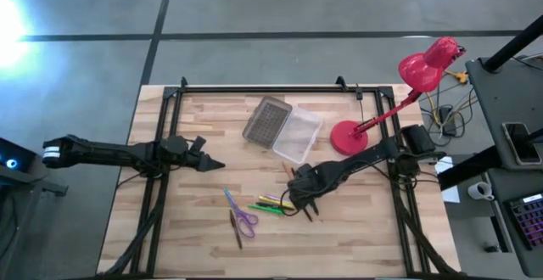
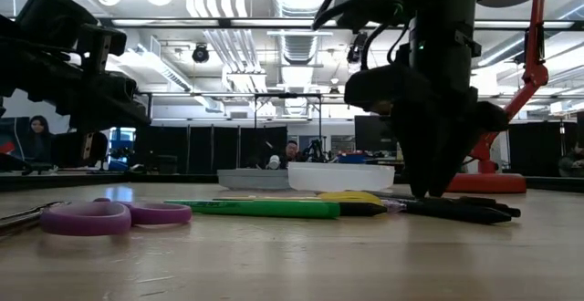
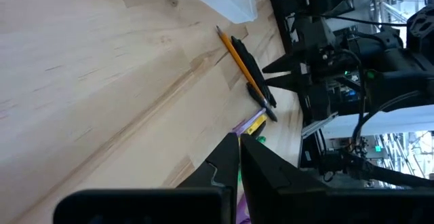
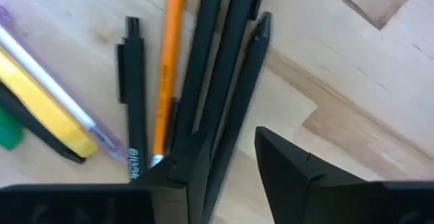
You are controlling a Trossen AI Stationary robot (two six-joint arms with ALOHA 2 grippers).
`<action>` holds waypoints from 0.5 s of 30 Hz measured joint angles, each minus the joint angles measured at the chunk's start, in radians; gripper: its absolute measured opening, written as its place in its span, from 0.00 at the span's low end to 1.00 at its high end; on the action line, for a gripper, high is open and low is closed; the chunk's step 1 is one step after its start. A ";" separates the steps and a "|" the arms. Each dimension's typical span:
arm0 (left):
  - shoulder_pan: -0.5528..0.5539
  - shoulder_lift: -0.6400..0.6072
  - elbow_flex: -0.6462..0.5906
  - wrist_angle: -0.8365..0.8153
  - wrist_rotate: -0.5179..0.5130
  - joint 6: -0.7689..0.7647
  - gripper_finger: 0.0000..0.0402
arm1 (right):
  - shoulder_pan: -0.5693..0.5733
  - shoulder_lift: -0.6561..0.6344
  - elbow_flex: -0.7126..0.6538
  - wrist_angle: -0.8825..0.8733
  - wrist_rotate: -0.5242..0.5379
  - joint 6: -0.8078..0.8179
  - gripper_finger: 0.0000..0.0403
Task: Pick & place school supplies into a supply box
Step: Put the black pen into the black supply box
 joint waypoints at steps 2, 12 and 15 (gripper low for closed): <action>0.000 0.000 0.000 0.000 0.000 0.000 0.00 | -0.003 0.008 0.002 0.002 0.000 -0.001 0.26; 0.000 0.000 0.000 -0.007 0.000 0.002 0.00 | -0.010 -0.006 -0.004 -0.024 0.023 0.006 0.22; 0.000 0.000 0.000 -0.007 0.000 0.002 0.00 | -0.010 -0.006 -0.008 -0.023 0.020 0.004 0.22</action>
